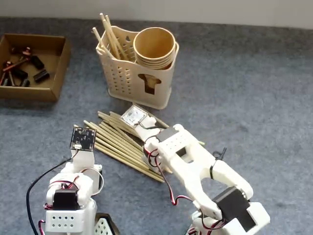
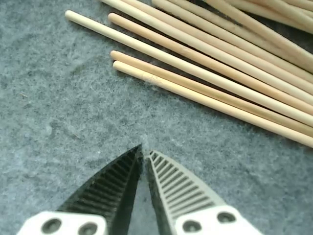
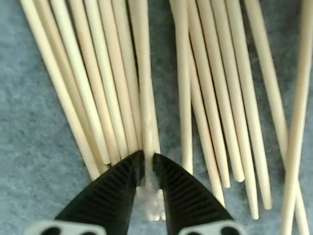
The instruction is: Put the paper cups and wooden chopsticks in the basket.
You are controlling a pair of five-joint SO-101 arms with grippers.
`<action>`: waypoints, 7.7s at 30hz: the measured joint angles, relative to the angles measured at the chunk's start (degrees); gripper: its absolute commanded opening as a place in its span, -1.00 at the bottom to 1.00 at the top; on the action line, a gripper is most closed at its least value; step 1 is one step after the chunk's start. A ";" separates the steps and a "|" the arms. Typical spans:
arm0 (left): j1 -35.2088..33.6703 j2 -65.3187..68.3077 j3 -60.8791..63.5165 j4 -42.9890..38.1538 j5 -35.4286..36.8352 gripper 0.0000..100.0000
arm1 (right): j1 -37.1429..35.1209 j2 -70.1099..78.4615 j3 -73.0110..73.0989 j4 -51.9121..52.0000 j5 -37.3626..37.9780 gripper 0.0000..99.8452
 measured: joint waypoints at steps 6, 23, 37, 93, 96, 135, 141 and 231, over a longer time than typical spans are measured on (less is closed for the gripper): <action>0.00 0.00 0.00 0.00 0.00 -0.99 | 0.00 0.00 -0.26 0.88 -0.09 -0.99; 0.00 0.00 0.00 0.00 0.00 -0.99 | 3.08 0.18 -3.78 10.46 0.09 -0.99; 0.00 0.00 0.00 0.00 0.00 -0.99 | 3.25 -6.07 -3.78 10.73 0.09 -0.98; 0.00 0.00 0.00 0.00 0.00 -0.99 | -5.27 -6.33 6.33 -9.49 -6.15 -0.82; 0.00 0.00 0.00 0.00 0.00 -0.99 | -5.27 -6.42 6.33 -9.49 -6.15 -0.95; 0.00 0.00 0.00 0.00 0.00 -0.99 | -3.16 -23.65 4.84 6.95 -6.15 -0.99; 0.00 0.00 0.00 0.00 0.00 -0.99 | -2.90 -30.33 4.84 9.85 -6.15 -0.99; 0.00 0.00 0.00 0.00 0.00 -0.99 | -0.53 -30.15 -16.44 -38.68 -6.15 -0.99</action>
